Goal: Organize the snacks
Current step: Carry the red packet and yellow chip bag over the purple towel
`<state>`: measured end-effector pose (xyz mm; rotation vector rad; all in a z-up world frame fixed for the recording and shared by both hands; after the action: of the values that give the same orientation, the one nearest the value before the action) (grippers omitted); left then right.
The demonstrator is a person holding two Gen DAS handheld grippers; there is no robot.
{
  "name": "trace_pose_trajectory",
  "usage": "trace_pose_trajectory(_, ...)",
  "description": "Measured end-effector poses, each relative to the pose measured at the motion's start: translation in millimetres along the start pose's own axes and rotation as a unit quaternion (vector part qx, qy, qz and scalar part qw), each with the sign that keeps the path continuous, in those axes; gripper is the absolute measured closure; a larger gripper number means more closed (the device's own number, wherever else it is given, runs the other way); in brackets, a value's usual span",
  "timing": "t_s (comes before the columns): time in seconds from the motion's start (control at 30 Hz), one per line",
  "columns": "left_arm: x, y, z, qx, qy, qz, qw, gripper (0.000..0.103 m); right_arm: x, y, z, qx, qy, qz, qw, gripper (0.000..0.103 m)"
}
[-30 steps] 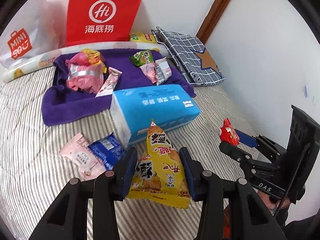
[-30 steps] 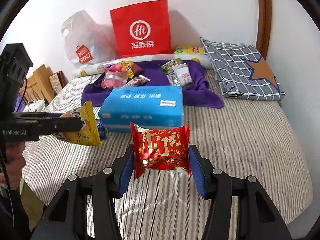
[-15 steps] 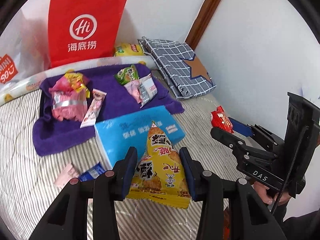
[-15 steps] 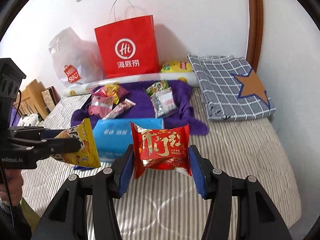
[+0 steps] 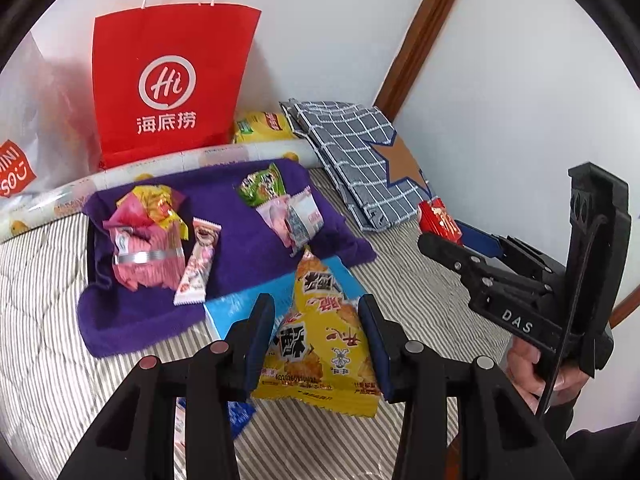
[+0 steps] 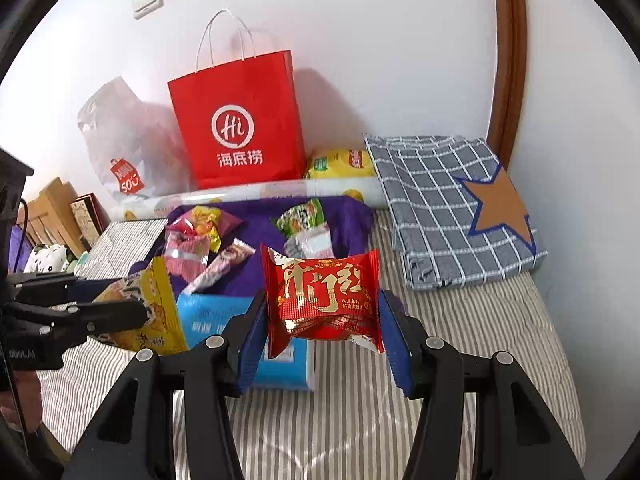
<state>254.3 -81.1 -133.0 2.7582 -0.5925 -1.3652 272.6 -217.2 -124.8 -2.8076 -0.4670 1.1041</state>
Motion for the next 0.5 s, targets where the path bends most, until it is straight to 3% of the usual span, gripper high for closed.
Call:
trace_pose_trajectory(0.33, 5, -27, -39, -0.006, 0.017, -0.018, 0.9997, 0.063, 30, -10, -50, -0.005, 0.008, -0.021, 1.0, 0.05)
trace_pose_trajectory(0.5, 22, -49, -34, -0.019, 0.003, -0.032, 0.9993, 0.062, 48, -15, -52, -0.009, -0.001, -0.03, 0.999, 0.05)
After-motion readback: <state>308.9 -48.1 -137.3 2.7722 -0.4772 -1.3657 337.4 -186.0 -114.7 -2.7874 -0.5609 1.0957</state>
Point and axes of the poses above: each gripper's, at about its wrist camera, not at the fingertips, and x roughly the way its jaws point, y to its right, z to its underside, the point moved 10 cm from there along x, roughly the way its jaws point, and after that the axes turned 9 degrees about -z, right-handed, at the moved point
